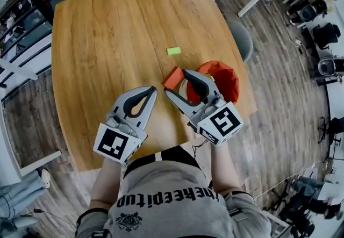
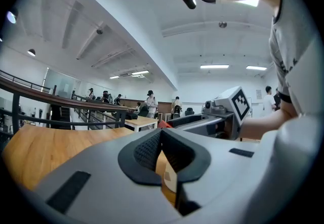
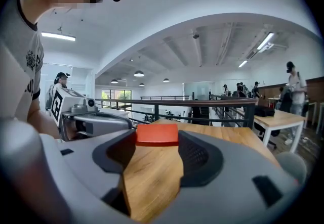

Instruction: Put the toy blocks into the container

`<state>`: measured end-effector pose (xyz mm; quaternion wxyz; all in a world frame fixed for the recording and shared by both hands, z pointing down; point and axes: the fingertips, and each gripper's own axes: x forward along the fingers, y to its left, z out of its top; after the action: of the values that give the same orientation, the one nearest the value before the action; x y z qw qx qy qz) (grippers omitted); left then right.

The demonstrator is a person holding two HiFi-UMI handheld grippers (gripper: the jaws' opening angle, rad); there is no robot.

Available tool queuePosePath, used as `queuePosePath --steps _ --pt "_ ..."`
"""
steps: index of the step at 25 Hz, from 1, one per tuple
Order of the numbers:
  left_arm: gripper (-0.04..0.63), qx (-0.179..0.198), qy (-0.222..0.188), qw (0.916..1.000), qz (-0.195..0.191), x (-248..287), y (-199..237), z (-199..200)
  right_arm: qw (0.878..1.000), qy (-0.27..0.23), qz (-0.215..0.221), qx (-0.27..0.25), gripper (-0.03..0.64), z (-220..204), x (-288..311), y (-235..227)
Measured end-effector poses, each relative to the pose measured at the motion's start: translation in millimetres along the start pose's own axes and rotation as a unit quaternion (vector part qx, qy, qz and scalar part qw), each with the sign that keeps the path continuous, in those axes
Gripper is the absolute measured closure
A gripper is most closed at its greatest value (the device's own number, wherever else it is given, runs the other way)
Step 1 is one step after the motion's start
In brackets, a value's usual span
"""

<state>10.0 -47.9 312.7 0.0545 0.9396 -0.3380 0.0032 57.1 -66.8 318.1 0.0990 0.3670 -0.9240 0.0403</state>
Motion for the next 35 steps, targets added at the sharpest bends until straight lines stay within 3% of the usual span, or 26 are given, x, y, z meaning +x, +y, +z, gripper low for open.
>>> queuePosePath --steps 9,19,26,35 --pt "0.581 0.010 -0.001 0.9974 -0.071 38.3 -36.7 0.8 0.997 -0.014 -0.076 0.007 0.348 4.3 -55.2 -29.5" --pt "0.581 0.009 0.004 0.9885 -0.151 73.4 -79.6 -7.1 0.987 -0.007 -0.161 0.025 0.348 -15.5 -110.6 -55.9" --pt "0.581 0.010 0.012 0.9853 -0.170 92.5 -95.5 -13.6 0.981 -0.005 -0.191 0.039 0.347 -29.7 -134.1 -75.6" --pt "0.581 0.007 0.012 0.9865 -0.163 98.9 -94.8 -13.5 0.978 -0.007 -0.205 0.042 0.345 -36.1 -138.8 -88.1"
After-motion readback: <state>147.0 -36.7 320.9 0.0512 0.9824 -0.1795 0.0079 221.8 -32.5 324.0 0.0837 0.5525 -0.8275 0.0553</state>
